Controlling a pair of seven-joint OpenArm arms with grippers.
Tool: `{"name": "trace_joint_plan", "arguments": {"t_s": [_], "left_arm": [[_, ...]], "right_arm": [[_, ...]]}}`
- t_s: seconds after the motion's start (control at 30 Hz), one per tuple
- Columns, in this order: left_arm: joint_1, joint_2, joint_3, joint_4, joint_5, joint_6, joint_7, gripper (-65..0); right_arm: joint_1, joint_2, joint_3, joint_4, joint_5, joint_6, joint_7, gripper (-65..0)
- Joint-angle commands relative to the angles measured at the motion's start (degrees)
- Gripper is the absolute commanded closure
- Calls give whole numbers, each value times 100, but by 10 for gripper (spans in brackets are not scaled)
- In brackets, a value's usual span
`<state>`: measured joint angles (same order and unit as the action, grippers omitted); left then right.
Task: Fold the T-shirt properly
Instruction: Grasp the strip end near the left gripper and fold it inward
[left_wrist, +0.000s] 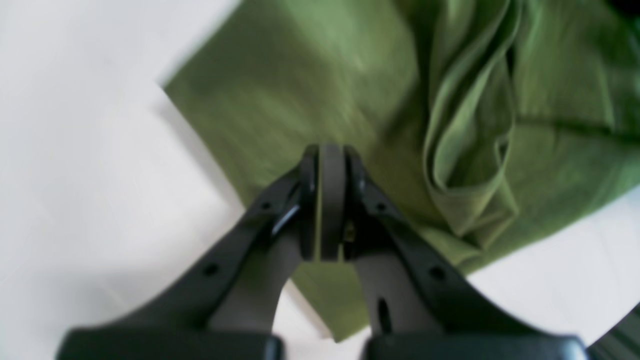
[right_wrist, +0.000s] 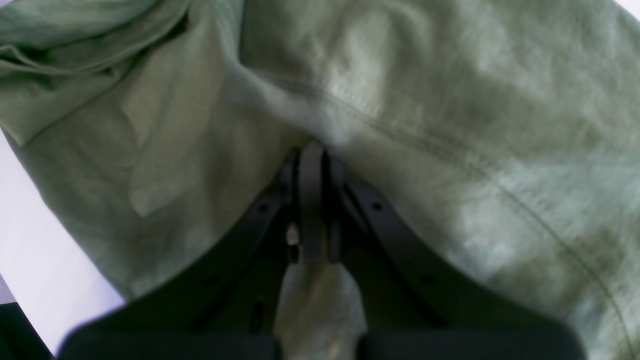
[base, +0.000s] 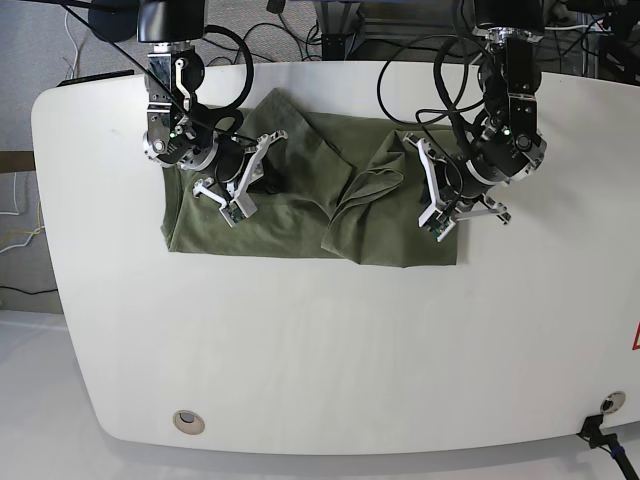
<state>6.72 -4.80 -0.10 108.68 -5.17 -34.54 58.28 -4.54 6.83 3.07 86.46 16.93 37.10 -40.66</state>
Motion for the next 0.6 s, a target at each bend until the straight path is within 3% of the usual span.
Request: {"name": "trace_joint_plan", "arguments": {"t_s": [0.0, 0.1, 0.27, 0.57], "left_arm": [[-52, 1, -3, -33, 29, 22, -109, 0], [36, 9, 5, -227, 29, 22, -109, 0], [36, 361, 93, -499, 3, -5, -109, 0], [36, 845, 1456, -376, -6, -14, -109, 0]], "right_arm": [[-8, 16, -4, 9, -141, -5, -237, 0], [-17, 16, -4, 9, -141, -5, -237, 0], [-17, 16, -4, 9, -106, -5, -237, 0], [-8, 16, -4, 9, -97, -14, -237, 0]]}}
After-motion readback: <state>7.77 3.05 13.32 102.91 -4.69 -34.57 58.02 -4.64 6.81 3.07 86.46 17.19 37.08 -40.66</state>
